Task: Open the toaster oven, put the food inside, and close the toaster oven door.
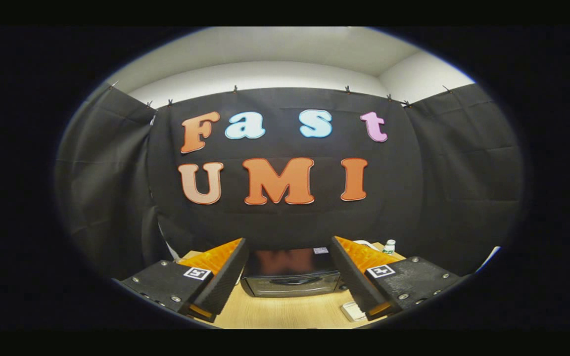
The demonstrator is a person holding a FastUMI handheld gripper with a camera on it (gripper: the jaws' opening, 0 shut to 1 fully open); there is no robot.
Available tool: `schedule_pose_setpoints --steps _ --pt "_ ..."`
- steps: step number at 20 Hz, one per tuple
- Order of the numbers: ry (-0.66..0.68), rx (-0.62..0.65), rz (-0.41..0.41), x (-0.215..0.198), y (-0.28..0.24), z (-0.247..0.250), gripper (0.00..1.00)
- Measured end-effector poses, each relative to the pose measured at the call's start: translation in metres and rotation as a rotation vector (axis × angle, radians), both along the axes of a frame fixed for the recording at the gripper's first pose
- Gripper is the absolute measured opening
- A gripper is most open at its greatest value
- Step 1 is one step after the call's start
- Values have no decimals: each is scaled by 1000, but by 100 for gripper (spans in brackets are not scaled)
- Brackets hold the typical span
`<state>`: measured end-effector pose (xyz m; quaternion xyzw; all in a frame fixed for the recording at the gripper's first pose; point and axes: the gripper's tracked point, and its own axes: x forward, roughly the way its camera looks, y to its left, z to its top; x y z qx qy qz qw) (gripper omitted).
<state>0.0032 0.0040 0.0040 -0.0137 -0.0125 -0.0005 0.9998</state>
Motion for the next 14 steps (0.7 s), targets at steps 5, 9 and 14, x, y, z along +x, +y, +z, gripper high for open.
schedule_pose_setpoints --steps 5,9,14 --pt "22 -8 14 16 3 -13 98" --pt "39 -31 29 40 5 -34 98" --pt "132 -50 38 79 1 -92 99"
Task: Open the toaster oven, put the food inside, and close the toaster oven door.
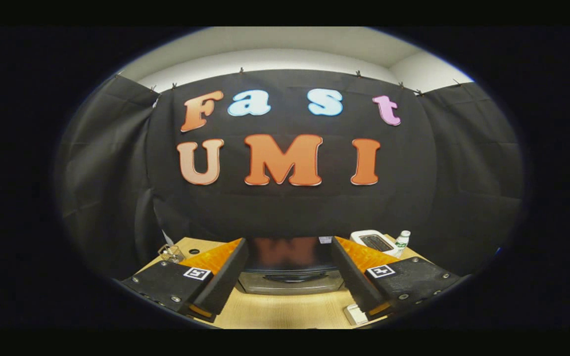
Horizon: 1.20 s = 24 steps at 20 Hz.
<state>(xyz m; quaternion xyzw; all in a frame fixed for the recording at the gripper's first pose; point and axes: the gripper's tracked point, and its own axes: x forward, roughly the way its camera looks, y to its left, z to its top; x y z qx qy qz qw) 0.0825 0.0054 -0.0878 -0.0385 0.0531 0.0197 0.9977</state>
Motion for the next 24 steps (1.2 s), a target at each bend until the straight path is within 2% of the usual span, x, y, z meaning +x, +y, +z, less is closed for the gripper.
schedule_pose_setpoints --steps 8,12,18,24 --pt "122 -126 17 71 -10 -94 99" --pt "197 -137 31 99 -16 -136 100" --pt "239 -20 54 101 -14 -149 100" --pt "253 -30 68 83 -12 -158 100"
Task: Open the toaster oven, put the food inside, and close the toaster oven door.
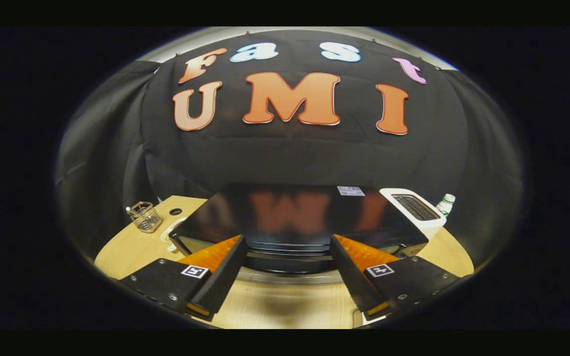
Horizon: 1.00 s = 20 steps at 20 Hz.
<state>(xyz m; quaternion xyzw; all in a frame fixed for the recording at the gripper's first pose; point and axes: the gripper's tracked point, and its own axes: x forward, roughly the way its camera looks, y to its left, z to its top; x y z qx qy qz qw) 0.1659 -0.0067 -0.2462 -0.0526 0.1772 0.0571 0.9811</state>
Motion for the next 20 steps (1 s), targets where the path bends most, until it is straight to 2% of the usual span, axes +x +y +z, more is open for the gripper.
schedule_pose_setpoints --steps 3,14,16,18,20 --pt "-13 -12 -5 -10 -2 6 99" --pt "32 -68 -30 -79 -9 -21 100" --pt "39 -57 -48 -88 -11 -28 100" --pt "77 13 -78 -98 -15 -37 100" --pt "86 -2 -74 -106 -15 -48 99"
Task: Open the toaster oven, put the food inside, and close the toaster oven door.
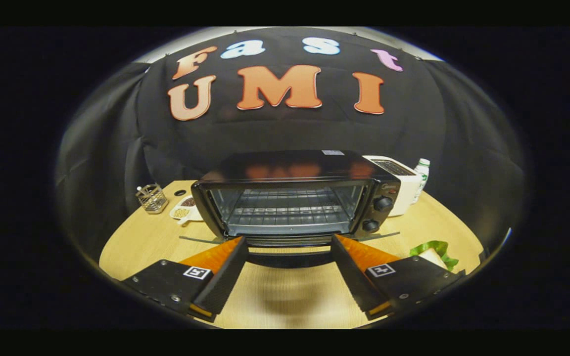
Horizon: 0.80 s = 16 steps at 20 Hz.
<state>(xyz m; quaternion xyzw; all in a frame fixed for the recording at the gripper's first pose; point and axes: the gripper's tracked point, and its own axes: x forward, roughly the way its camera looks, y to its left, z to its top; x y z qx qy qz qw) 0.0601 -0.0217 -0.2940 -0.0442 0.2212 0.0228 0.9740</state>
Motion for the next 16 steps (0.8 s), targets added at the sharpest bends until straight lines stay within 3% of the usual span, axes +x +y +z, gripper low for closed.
schedule_pose_setpoints --steps 16 --pt "199 -3 -23 -52 -9 -103 98"
